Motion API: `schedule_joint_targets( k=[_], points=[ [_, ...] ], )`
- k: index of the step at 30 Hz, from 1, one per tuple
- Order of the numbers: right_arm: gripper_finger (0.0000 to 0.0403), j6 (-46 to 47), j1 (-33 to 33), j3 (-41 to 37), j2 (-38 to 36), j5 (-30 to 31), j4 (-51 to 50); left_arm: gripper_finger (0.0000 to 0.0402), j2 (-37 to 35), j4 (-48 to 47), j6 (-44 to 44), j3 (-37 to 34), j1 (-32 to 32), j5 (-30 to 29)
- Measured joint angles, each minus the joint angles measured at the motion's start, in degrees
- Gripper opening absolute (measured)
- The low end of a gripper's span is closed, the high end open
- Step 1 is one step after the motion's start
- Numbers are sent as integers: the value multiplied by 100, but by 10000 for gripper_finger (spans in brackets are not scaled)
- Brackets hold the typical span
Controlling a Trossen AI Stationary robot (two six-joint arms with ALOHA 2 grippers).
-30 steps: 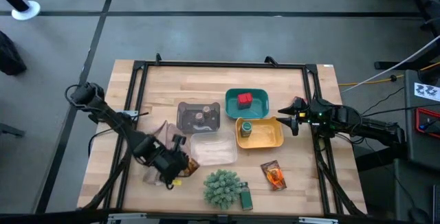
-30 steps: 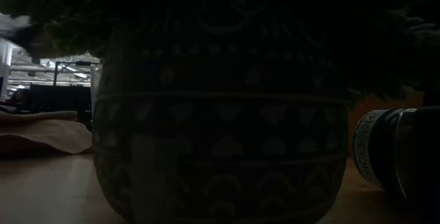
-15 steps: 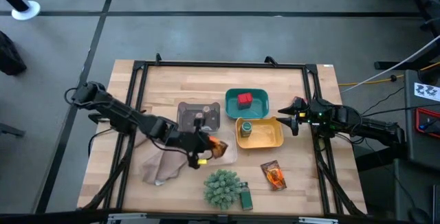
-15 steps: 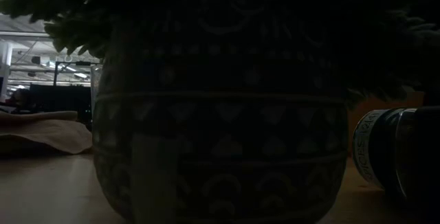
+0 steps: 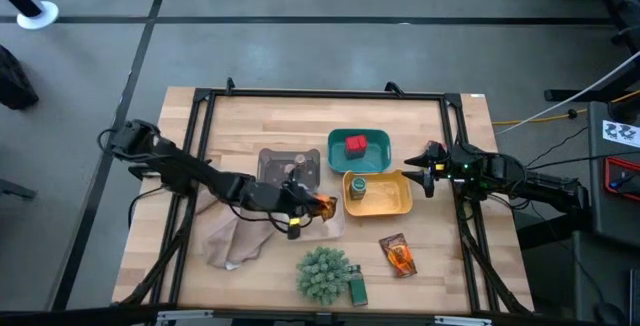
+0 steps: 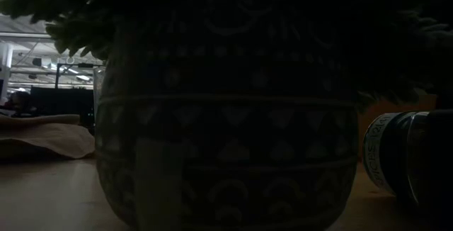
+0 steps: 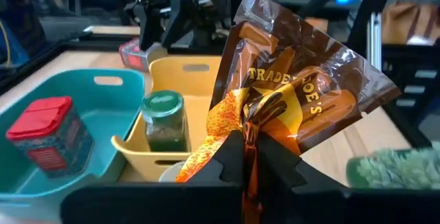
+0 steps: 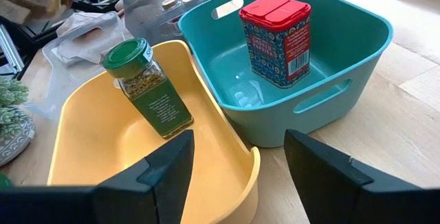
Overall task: Sort spices by type
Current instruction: Put the left orange seasoning pack into the transparent bin
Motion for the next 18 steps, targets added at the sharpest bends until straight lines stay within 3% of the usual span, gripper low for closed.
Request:
schedule_joint_targets(
  k=[11,18],
  points=[
    [227,0,-1,0,-1,0,0,8,1327,1593,-55,-98,93,0],
    [227,-1,-2,0,-1,0,0,20,1813,1838,-576,-98,269,-4]
  ],
)
